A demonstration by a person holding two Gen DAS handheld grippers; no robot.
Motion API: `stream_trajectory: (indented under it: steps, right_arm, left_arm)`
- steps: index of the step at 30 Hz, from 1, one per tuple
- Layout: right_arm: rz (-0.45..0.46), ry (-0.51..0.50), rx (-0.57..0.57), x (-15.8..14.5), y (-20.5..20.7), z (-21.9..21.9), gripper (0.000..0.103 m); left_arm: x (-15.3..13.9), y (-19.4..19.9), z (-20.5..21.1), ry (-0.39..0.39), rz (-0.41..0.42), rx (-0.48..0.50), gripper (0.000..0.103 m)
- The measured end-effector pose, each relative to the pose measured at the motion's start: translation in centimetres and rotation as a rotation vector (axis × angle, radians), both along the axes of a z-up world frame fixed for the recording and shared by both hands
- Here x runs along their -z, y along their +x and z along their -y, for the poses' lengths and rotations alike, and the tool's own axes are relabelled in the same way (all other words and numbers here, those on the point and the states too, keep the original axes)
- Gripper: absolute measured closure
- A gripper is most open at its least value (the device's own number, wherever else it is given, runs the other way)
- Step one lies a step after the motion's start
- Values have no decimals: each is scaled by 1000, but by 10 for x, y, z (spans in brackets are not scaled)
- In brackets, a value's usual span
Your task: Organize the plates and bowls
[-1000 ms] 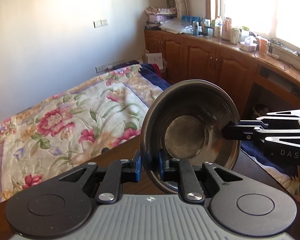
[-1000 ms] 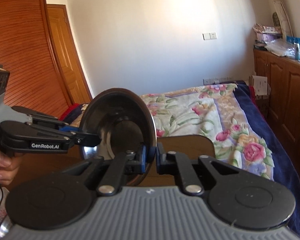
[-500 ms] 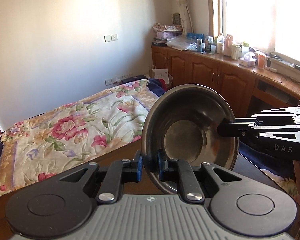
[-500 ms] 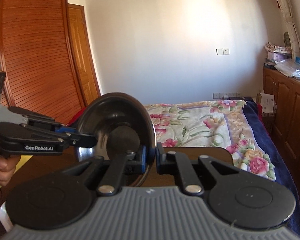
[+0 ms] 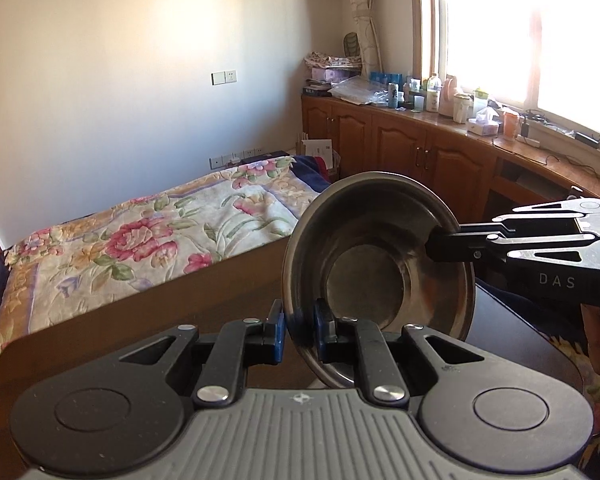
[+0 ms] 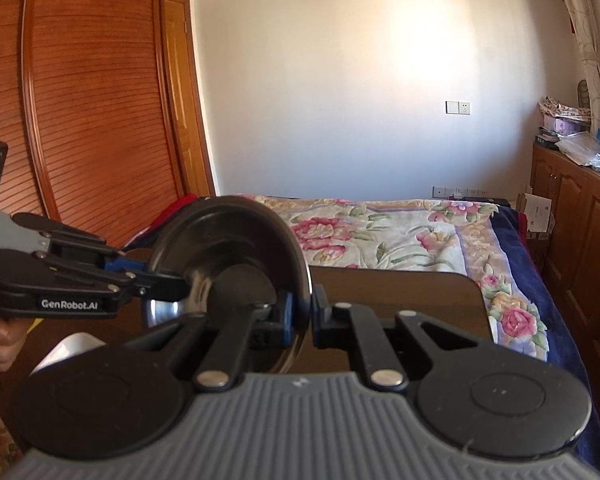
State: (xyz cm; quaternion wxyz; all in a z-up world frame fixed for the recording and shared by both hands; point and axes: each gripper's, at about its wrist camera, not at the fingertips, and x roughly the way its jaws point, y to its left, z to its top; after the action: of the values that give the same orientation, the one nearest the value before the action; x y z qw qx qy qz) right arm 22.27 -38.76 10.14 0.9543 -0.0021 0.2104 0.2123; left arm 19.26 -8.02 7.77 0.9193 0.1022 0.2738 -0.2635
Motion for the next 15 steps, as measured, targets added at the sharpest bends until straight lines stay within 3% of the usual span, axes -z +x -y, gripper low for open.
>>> stream_trajectory:
  steps: [8,15]
  right_arm:
    - [-1,-53,-17,9,-22,-16,93]
    - [-35,-35,-32,20,-31,-18,93]
  left_arm:
    - [16,-22,-14,-22,-22,-24,87]
    - [28,-38,-21,-44,-47,-36,87]
